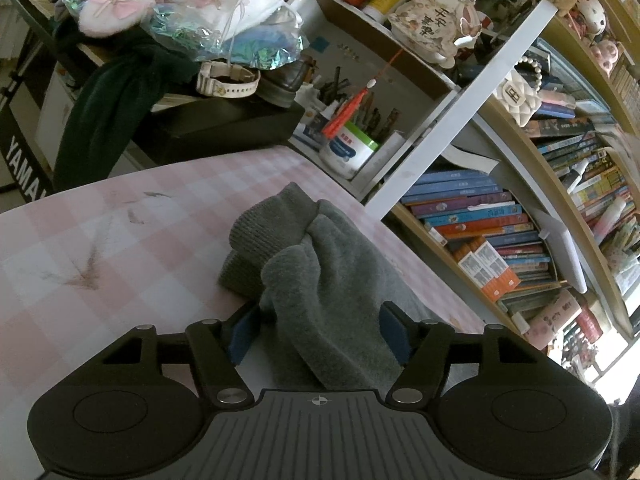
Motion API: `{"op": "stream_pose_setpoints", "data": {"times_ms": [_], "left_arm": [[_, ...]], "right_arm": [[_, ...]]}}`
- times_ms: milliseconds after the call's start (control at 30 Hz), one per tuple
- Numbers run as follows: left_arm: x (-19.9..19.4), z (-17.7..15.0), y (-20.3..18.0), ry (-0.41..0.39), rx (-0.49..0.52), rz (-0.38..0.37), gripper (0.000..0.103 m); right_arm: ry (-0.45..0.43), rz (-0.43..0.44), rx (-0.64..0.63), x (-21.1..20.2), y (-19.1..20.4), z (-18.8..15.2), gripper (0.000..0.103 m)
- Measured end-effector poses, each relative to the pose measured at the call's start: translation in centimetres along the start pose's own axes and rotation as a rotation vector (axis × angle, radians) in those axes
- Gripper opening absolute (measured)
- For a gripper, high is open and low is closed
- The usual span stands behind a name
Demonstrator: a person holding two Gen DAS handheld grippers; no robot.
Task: Fold clothes
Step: 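Grasp the folded grey bundle with the left gripper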
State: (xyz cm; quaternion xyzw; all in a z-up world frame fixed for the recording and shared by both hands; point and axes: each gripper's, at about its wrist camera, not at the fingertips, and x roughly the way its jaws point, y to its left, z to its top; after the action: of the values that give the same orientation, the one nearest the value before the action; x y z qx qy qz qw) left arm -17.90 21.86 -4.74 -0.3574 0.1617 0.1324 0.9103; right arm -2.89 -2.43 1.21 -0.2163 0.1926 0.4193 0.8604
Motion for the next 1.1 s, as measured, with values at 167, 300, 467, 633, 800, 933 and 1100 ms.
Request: {"op": "stream_pose_setpoints", "data": {"times_ms": [167,300,467,633,800,933,1100], "left_arm": [[0.0,0.0,-0.1,0.002,0.004,-0.002,0.07],[0.1,0.0,-0.2,0.002,0.009,0.002,0.07],[0.1,0.0,-0.4,0.004,0.021,0.01,0.07],[0.2,0.1,-0.5,0.0,0.023,0.018,0.067],[0.4,0.2,-0.3,0.005,0.007,0.047,0.028],[0.1,0.4,0.2,-0.004,-0.052,0.004,0.015],[-1.7,1.1,-2.2,-0.056,0.018,-0.109,0.013]], "right_arm": [[0.023,0.027,-0.002,0.3,0.5,-0.7,0.089],[0.001,0.098,0.013,-1.1,1.0,-1.1,0.09],[-0.005,0.132,-0.026,-2.5,2.8,-1.8,0.09],[0.01,0.127,-0.007,-2.2,2.7,-2.0,0.094],[0.024,0.124,0.009,-1.9,2.4,-2.1,0.099],[0.033,0.129,0.025,-1.8,2.2,-2.2,0.101],[0.032,0.13,0.03,-1.9,2.2,-2.2,0.101]]}}
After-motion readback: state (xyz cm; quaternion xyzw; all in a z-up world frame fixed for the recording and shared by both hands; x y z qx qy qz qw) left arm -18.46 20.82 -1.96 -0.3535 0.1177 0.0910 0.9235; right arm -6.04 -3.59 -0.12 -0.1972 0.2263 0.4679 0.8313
